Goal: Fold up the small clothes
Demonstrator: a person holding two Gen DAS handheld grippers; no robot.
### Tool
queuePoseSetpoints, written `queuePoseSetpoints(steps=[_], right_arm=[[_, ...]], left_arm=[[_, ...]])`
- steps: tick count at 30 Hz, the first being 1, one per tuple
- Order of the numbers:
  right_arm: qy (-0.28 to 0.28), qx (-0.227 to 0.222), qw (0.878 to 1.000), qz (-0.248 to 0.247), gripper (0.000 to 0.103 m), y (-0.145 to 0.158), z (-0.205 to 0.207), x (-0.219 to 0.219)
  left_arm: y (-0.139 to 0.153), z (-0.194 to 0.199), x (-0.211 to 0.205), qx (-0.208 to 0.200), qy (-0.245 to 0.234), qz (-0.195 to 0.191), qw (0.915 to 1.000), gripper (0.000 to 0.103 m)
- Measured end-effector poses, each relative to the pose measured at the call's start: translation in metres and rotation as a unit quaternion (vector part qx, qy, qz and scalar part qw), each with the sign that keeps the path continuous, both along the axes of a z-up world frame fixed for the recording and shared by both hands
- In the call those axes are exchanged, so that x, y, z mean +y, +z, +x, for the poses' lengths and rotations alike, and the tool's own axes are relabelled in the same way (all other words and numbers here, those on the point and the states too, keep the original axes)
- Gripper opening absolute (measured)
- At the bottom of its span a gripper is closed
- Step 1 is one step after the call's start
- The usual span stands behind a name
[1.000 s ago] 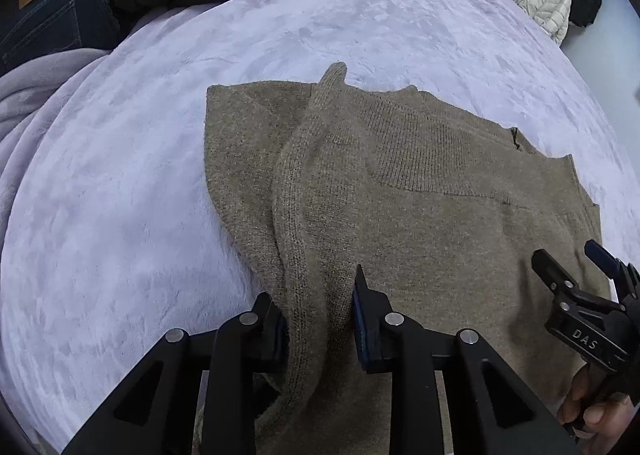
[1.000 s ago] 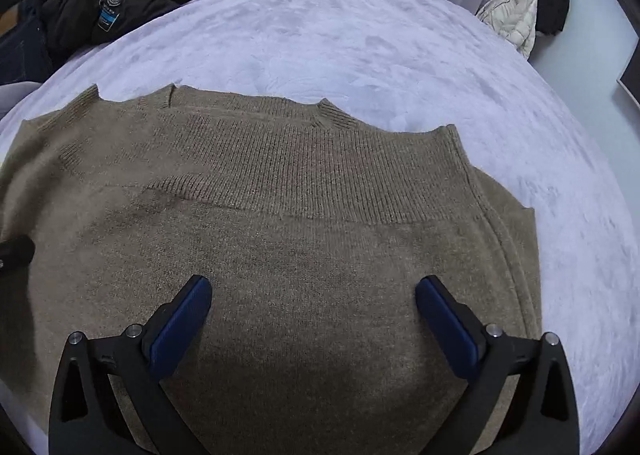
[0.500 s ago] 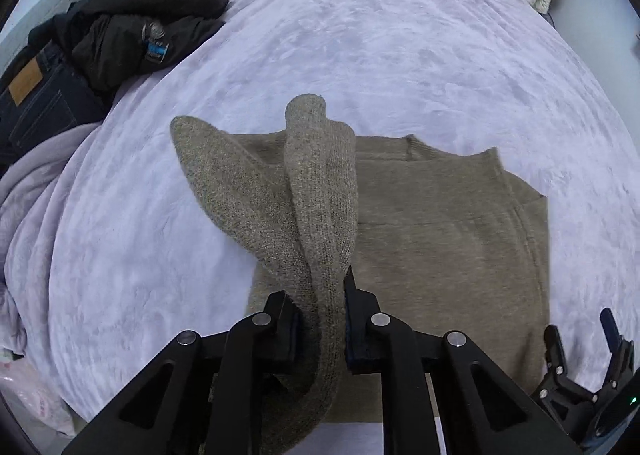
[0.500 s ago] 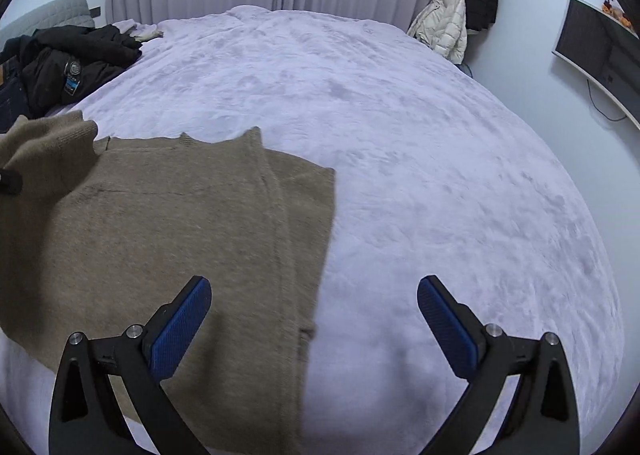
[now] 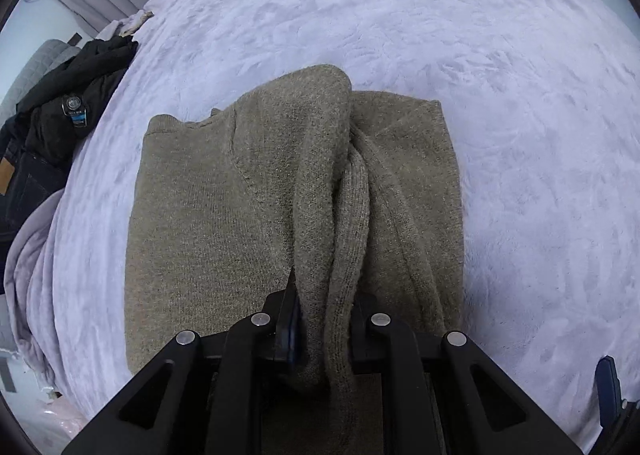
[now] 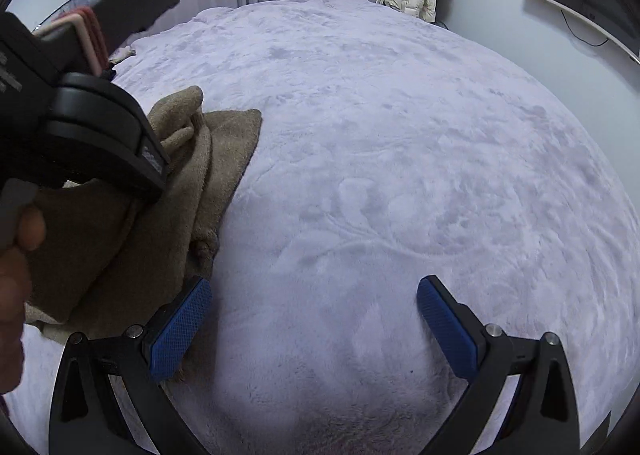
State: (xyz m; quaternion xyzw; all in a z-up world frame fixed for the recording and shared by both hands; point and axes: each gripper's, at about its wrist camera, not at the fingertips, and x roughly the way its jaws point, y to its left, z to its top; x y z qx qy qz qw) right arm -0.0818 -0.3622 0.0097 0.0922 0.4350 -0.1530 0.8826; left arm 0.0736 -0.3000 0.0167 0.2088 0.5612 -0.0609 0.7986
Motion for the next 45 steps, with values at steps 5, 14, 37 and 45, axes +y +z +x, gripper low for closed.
queuePoseSetpoints(steps=[5,14,37,45], right_arm=[[0.0,-0.005,1.0,0.009,0.102,0.001,-0.005,-0.002],[0.038,-0.043,0.998,0.033,0.102,0.027,-0.025,0.005],[0.177,-0.015,0.947,0.269,0.024,0.03,0.089,0.05],[0.147,0.012,0.966,0.212,0.02,-0.003,0.074,0.019]], left_arm=[[0.016,-0.003,0.007,0.031,-0.023,-0.055,0.9977,0.061],[0.111,-0.029,0.128,-0.107,-0.025,-0.19,0.9755,0.103],[0.009,-0.057,0.231,-0.037,0.021,-0.238,0.9704,0.103],[-0.034,-0.054,0.198,0.023,-0.009,-0.211,0.9773,0.103]])
